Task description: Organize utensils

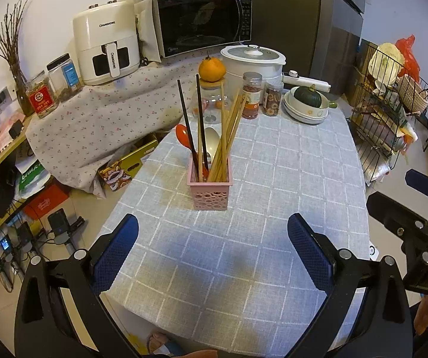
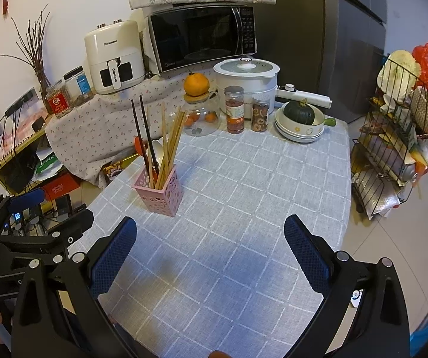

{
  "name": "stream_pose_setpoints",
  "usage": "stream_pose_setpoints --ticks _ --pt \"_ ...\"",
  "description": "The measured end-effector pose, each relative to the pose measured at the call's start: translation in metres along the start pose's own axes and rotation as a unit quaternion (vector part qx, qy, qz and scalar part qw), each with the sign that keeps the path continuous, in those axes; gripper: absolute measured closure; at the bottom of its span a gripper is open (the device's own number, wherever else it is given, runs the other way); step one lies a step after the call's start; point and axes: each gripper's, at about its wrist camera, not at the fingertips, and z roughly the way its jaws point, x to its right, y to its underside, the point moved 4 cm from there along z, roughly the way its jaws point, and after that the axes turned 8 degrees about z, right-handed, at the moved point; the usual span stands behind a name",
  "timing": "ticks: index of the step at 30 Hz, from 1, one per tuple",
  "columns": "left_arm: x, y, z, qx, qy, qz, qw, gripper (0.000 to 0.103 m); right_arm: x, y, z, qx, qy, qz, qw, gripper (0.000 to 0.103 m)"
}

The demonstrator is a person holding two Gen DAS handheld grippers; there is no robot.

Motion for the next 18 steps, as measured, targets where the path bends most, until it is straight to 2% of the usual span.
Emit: stream_pose_setpoints --ticks 18 --pt "-0.0017 0.0004 0.0005 -0.004 0.001 0.003 1.0 0.007 -0.0031 0.0019 0.0015 -0.002 -0.001 -0.002 1.0 0.007"
